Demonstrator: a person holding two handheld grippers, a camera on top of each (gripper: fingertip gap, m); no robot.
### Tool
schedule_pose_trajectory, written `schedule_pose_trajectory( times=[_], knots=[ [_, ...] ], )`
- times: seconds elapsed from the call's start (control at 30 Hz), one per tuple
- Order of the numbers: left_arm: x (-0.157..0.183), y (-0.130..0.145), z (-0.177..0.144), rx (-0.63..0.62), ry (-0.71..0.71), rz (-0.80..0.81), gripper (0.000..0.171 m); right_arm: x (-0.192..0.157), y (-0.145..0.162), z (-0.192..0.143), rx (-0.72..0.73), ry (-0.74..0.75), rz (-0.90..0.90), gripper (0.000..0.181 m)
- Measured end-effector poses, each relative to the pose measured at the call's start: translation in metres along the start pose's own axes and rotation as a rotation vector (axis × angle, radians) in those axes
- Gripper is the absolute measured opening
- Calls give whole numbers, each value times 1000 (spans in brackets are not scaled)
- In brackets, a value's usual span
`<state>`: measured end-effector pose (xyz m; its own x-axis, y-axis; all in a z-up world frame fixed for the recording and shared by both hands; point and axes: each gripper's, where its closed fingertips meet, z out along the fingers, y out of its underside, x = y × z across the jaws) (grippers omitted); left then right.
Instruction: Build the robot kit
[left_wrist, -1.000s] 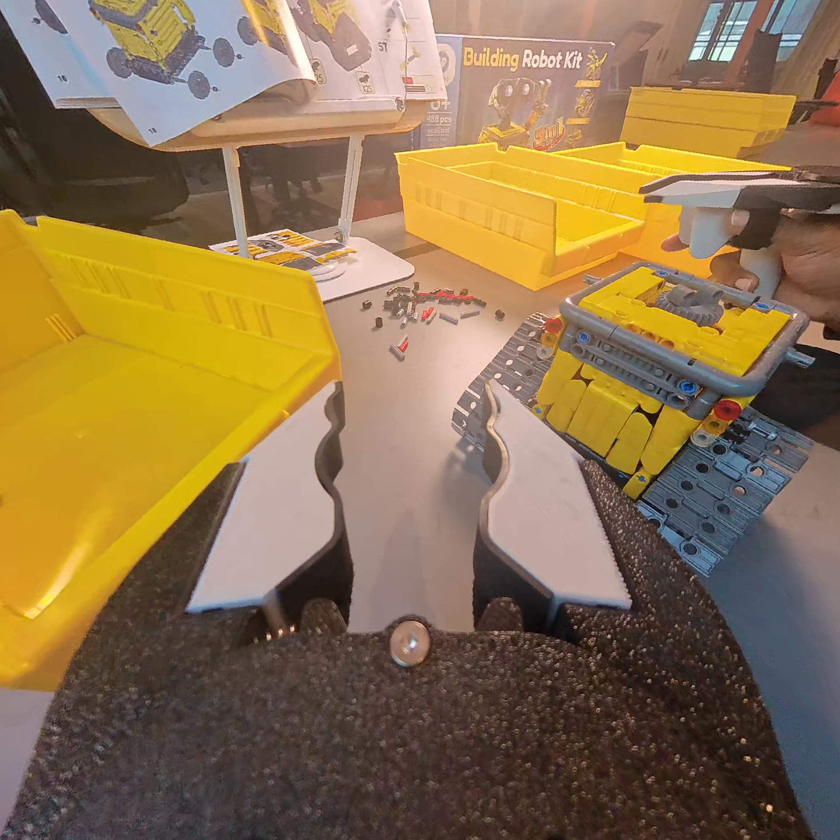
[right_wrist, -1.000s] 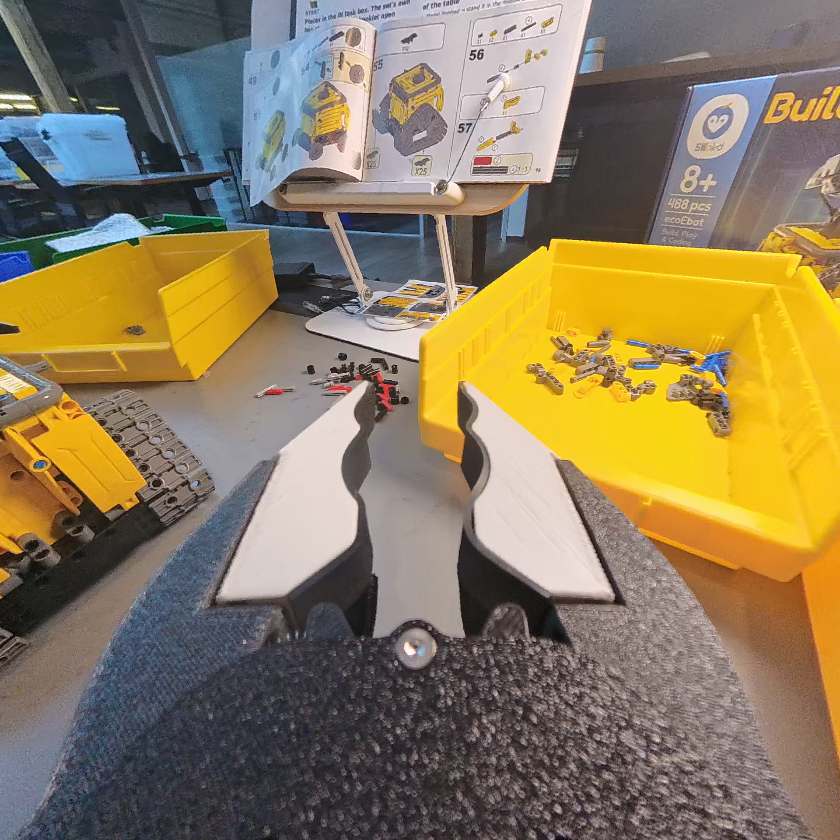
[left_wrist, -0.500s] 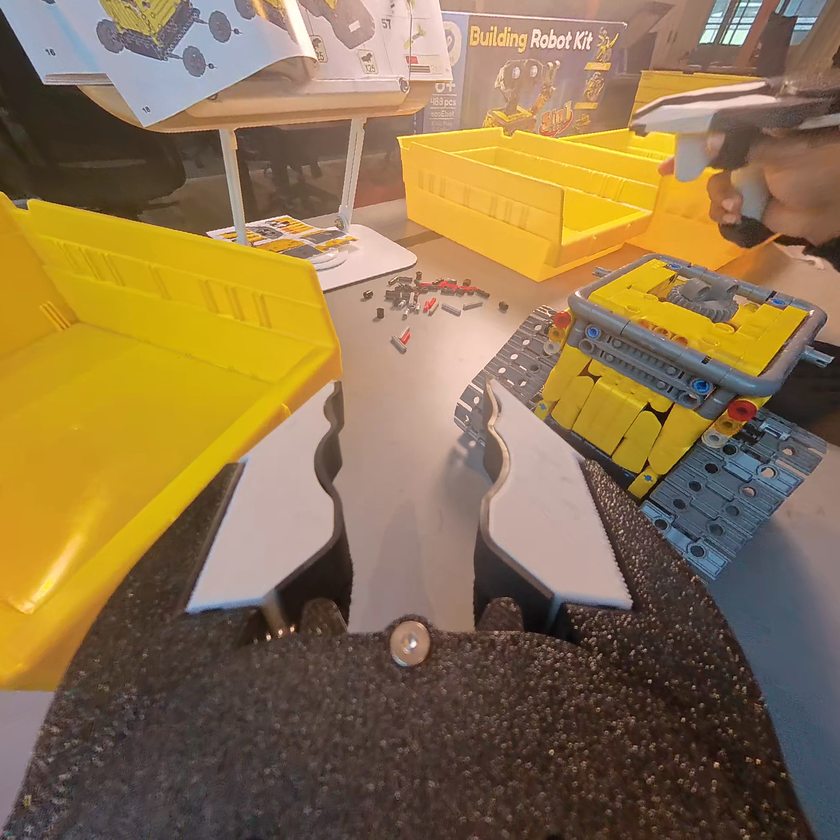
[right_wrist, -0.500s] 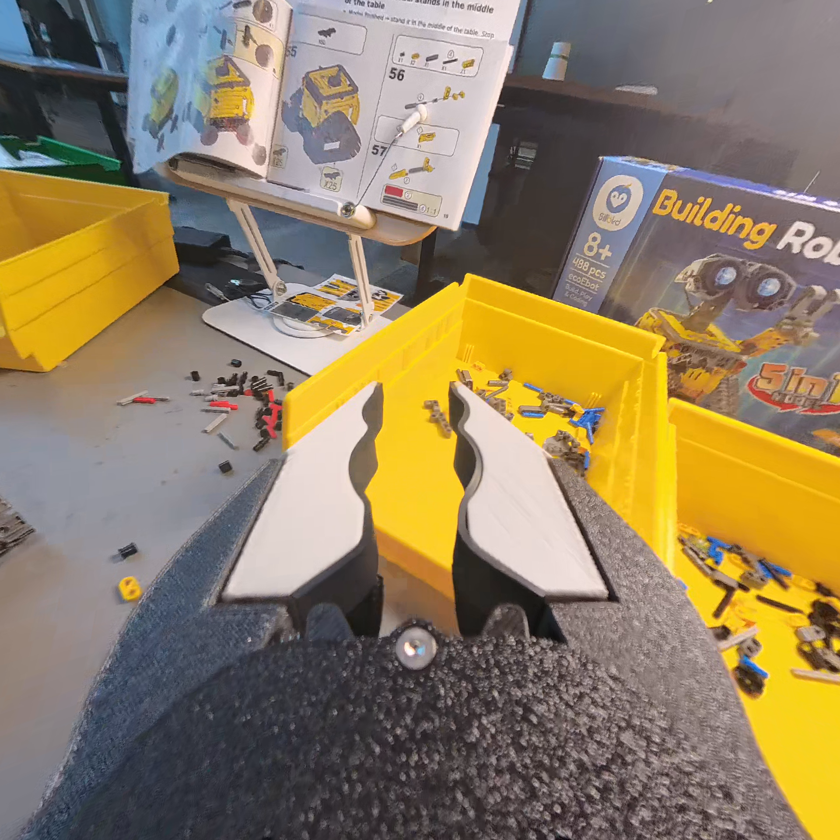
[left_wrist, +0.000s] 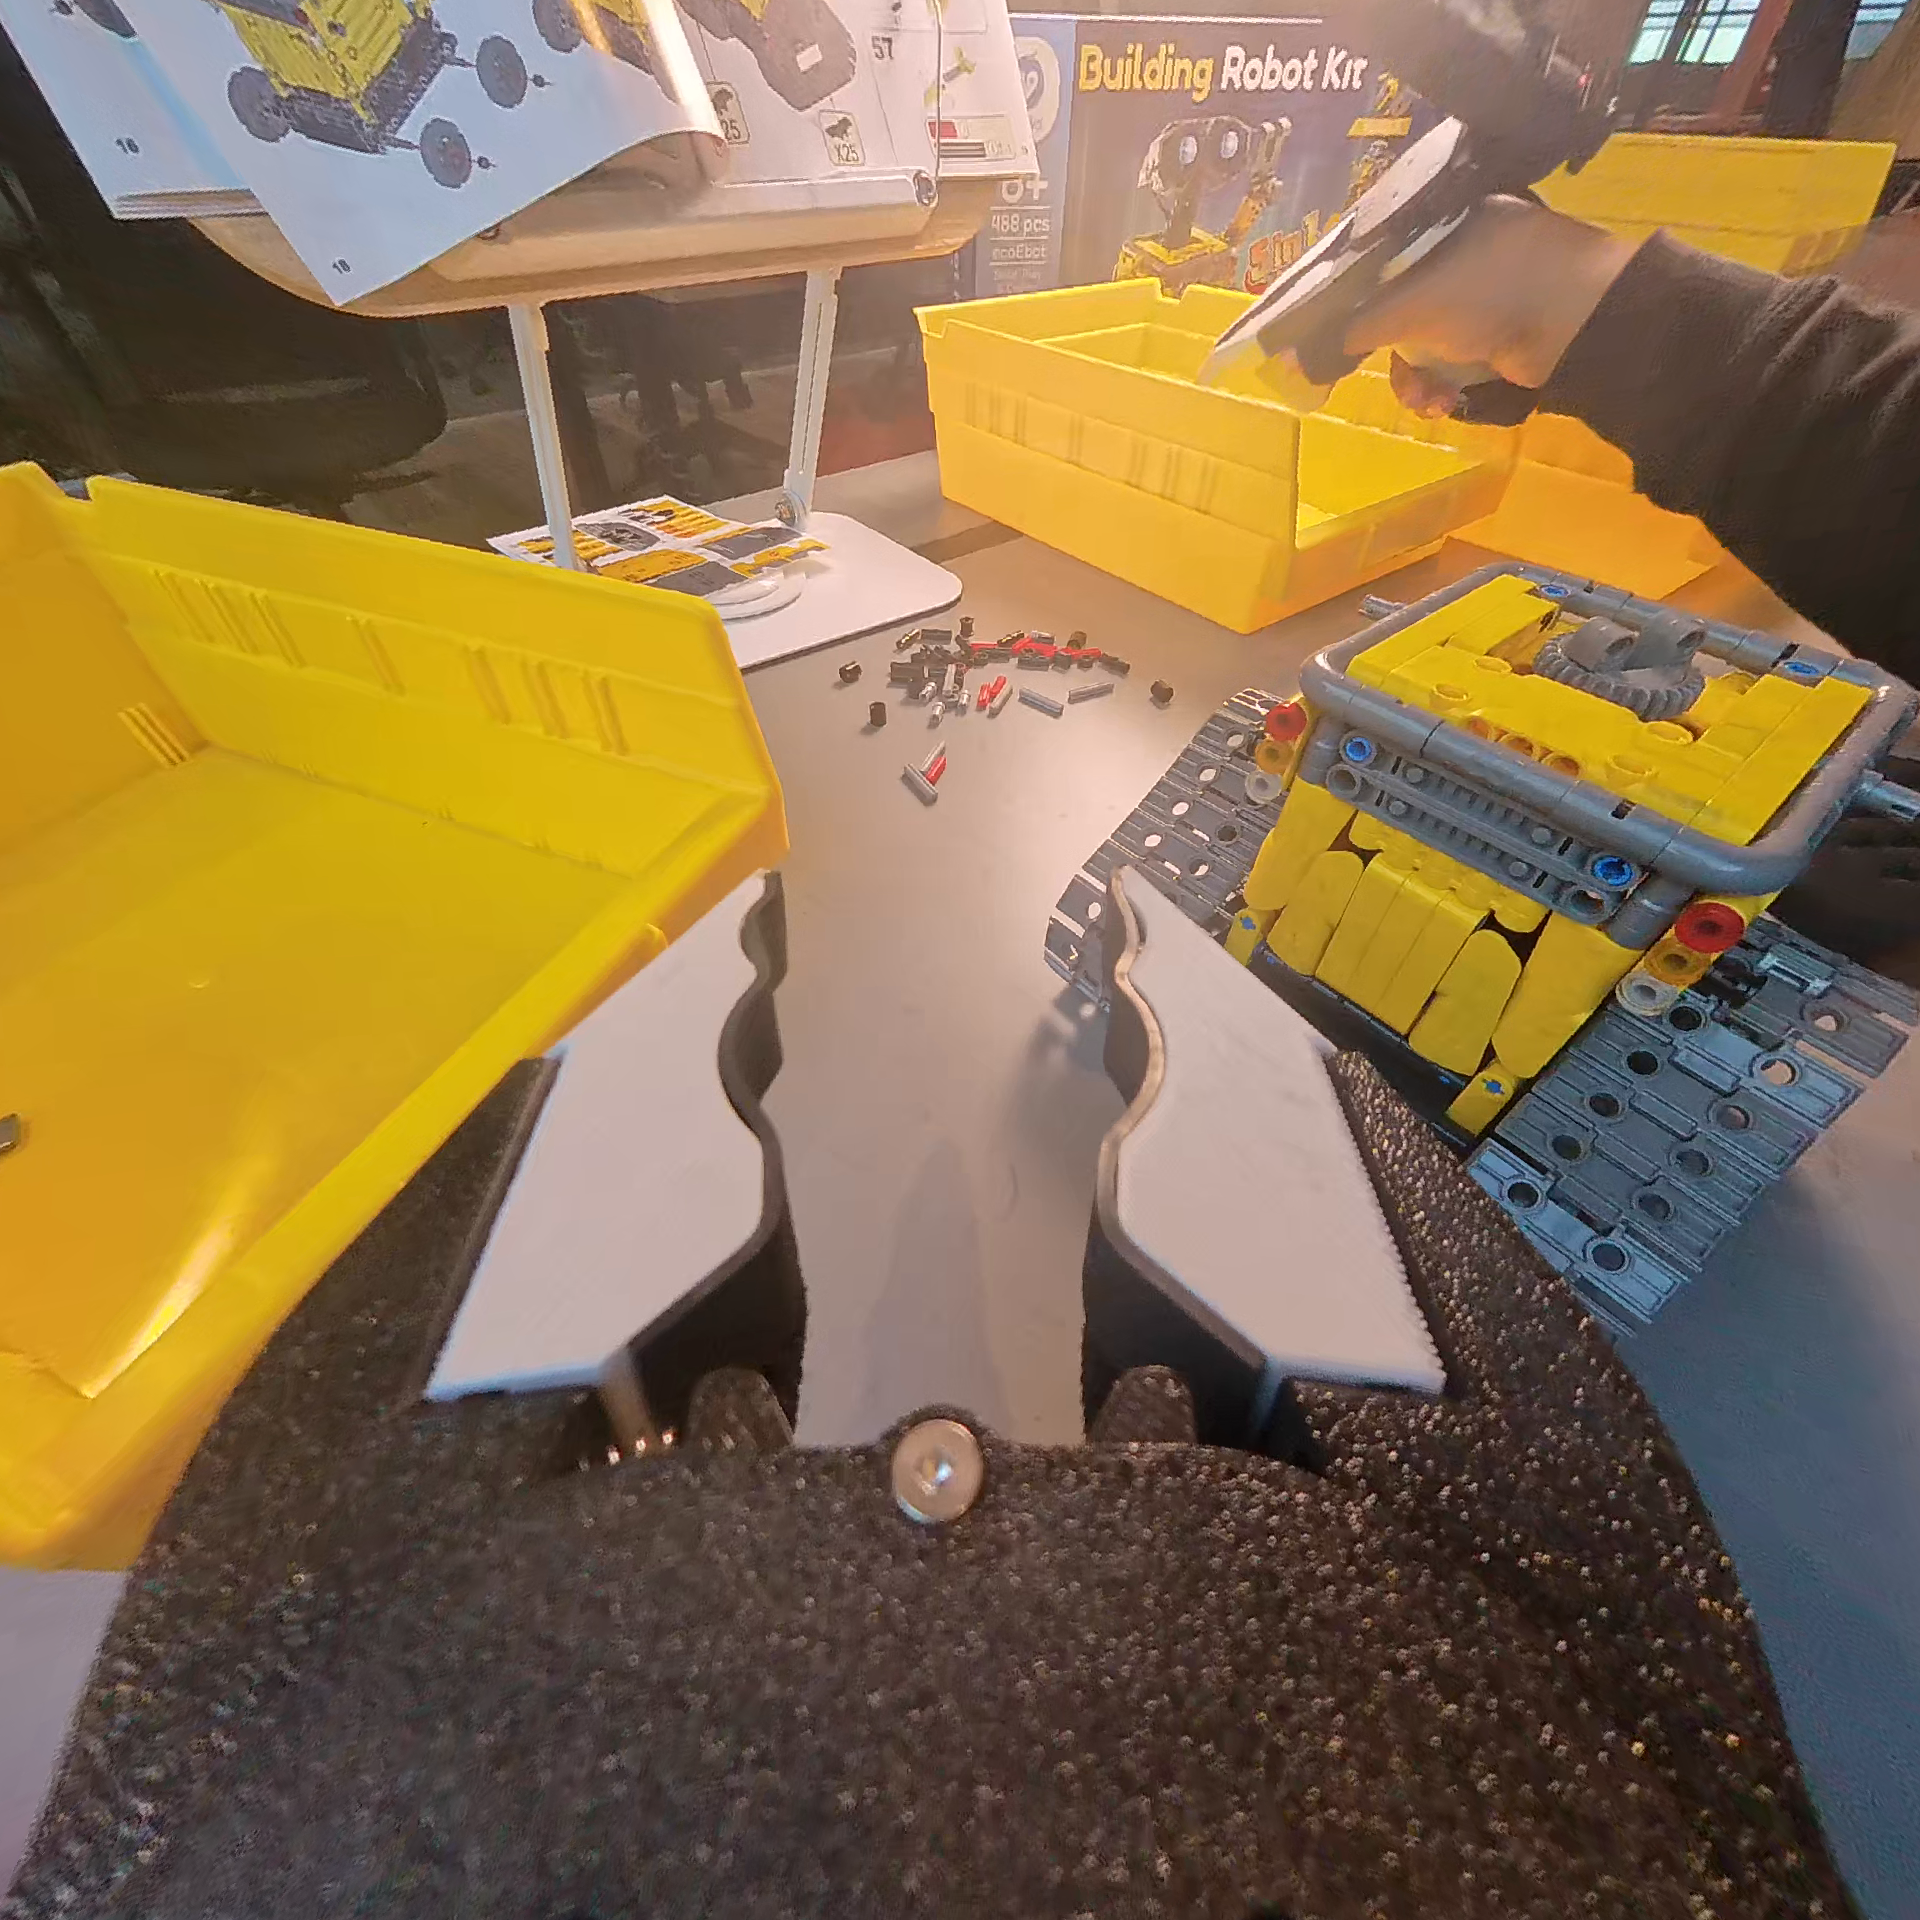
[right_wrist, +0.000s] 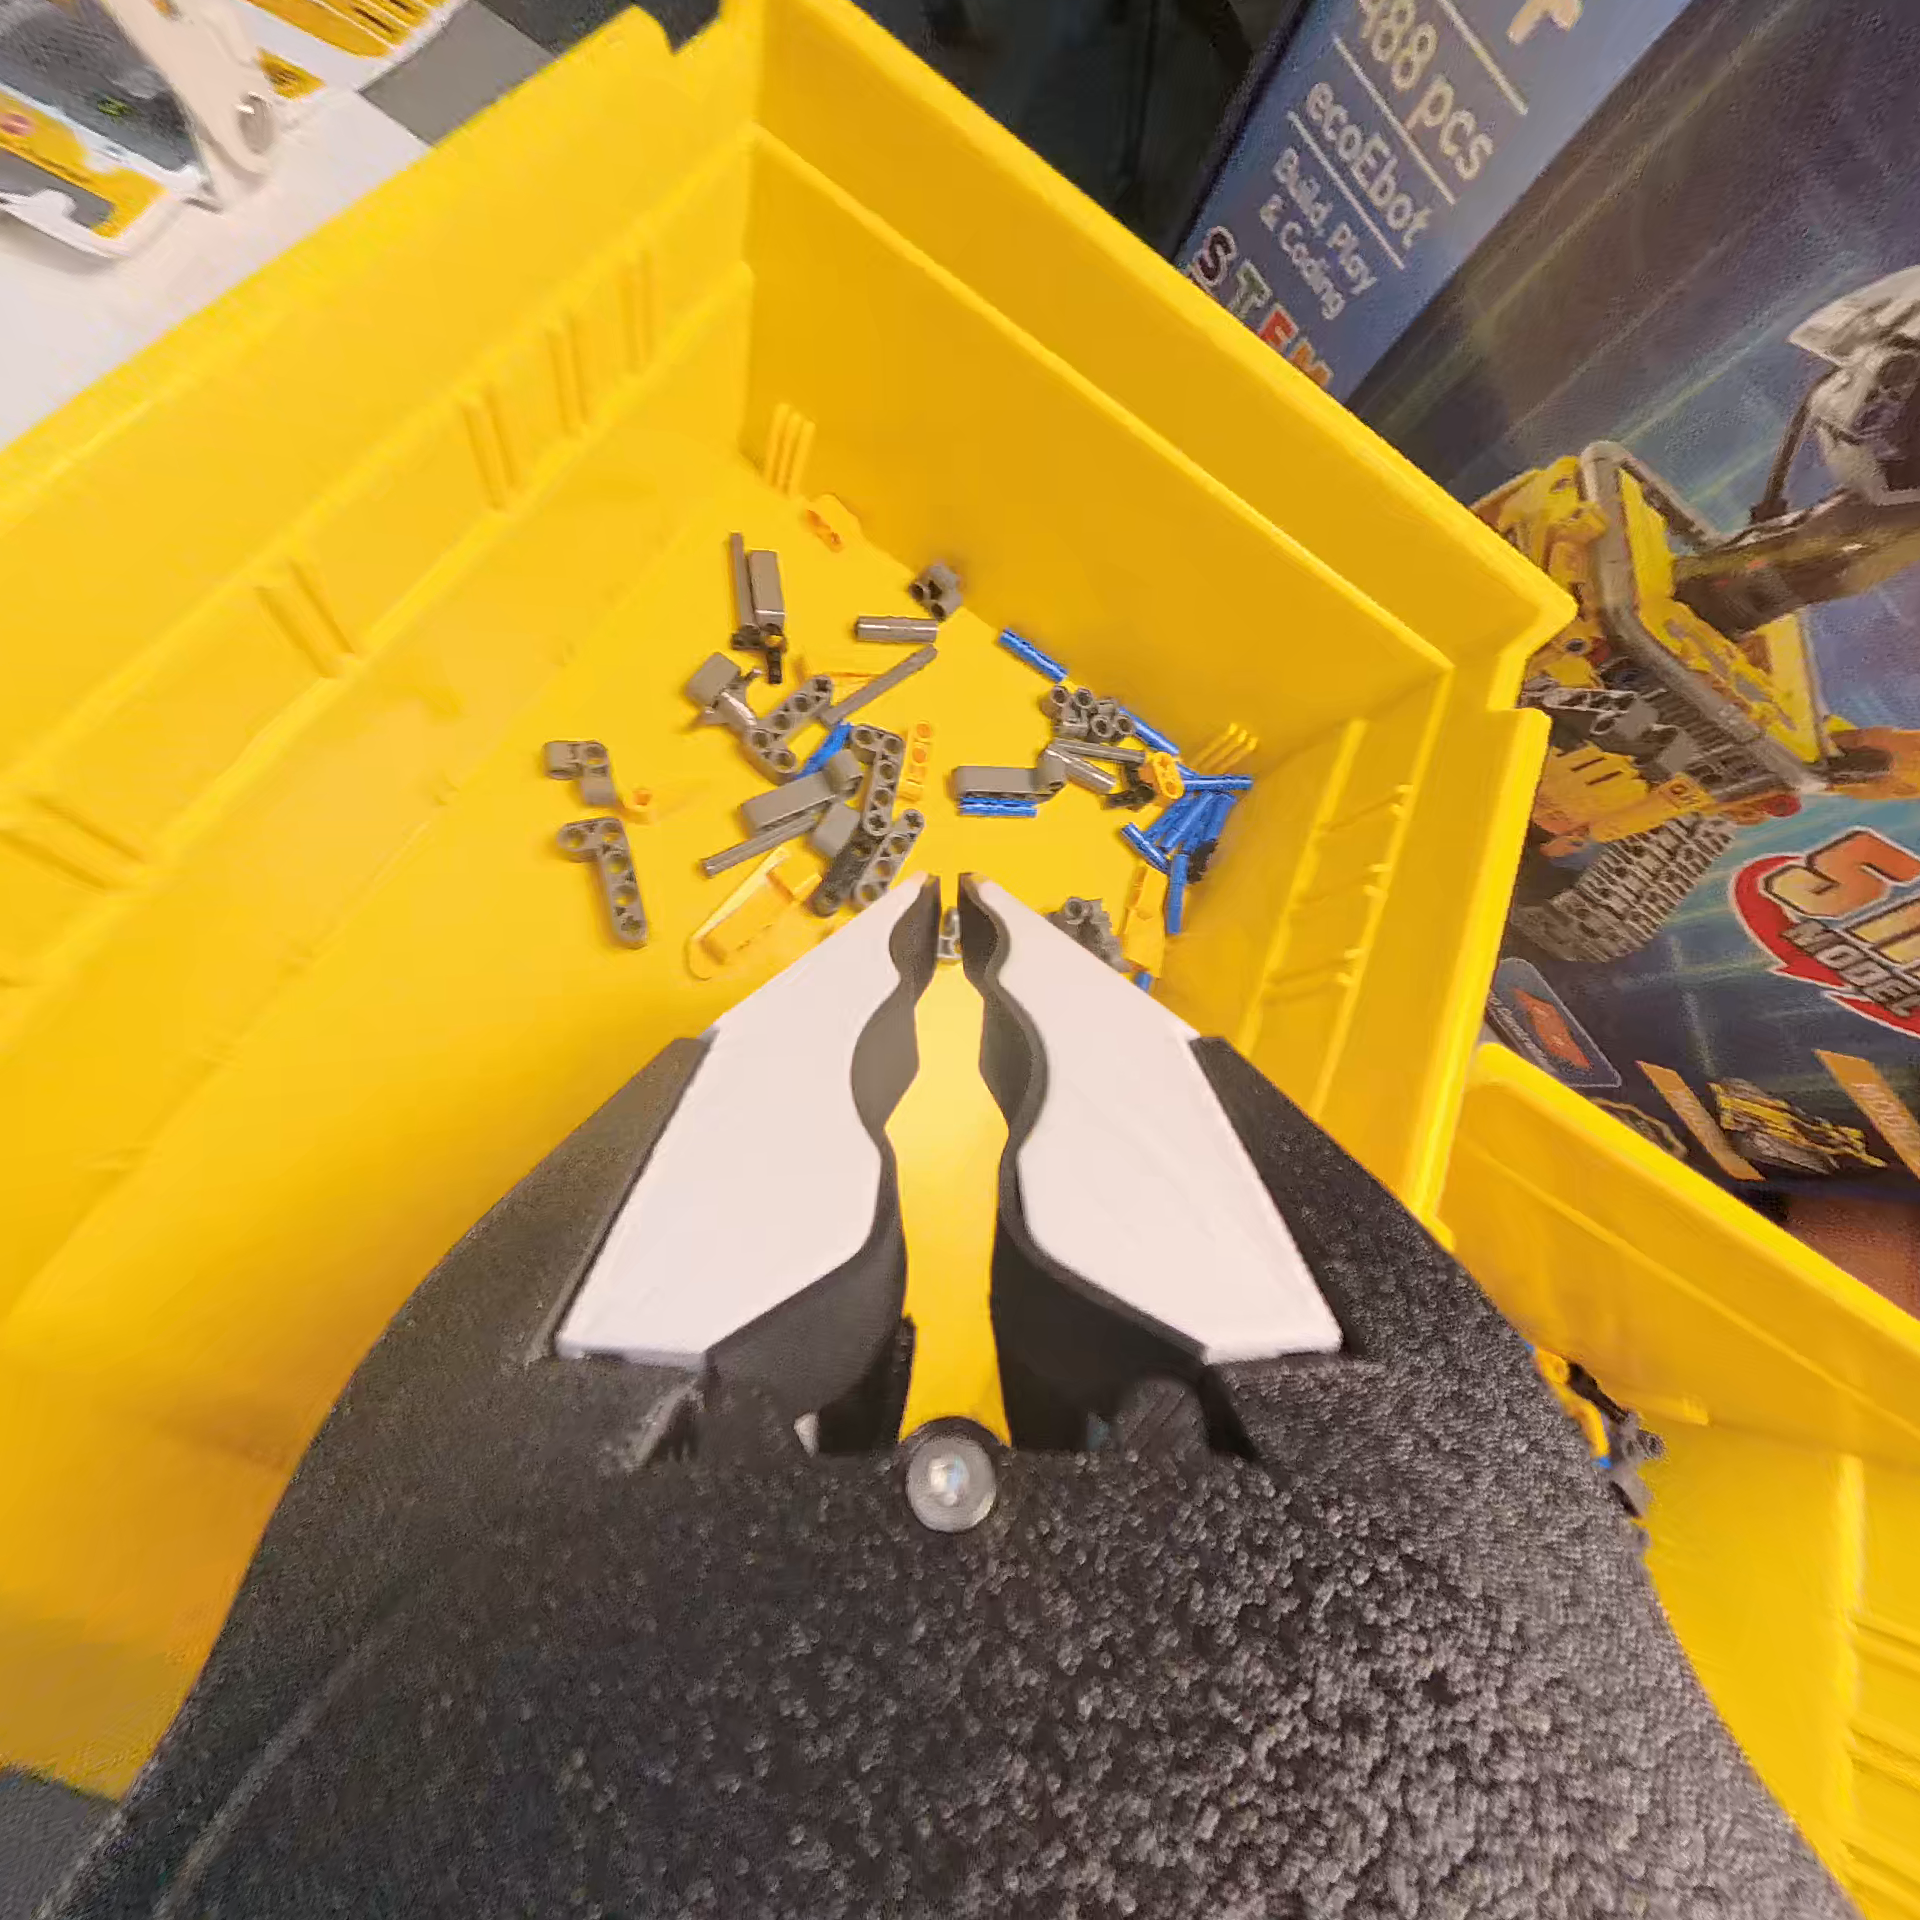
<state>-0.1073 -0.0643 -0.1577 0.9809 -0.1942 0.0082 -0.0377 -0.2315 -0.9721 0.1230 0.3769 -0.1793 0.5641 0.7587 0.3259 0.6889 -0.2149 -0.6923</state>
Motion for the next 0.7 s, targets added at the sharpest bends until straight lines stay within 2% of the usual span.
schedule_pose_trajectory(
  times=[0.17, 0.23, 0.53, 0.7],
  knots=[
    [-1, 0, 0, 3, 12, -24, 60, 27, -9, -1, -43, 62, 13, 0],
    [-2, 0, 0, 3, 22, -44, 60, 30, -13, 1, -79, 39, -4, 0],
    [-2, -4, -4, 34, 50, -72, 60, 37, 1, 47, -404, -17, -165, 0],
    [-2, -7, -6, 54, 57, -80, 60, 51, 18, 70, -575, 50, -286, 0]
  ],
)
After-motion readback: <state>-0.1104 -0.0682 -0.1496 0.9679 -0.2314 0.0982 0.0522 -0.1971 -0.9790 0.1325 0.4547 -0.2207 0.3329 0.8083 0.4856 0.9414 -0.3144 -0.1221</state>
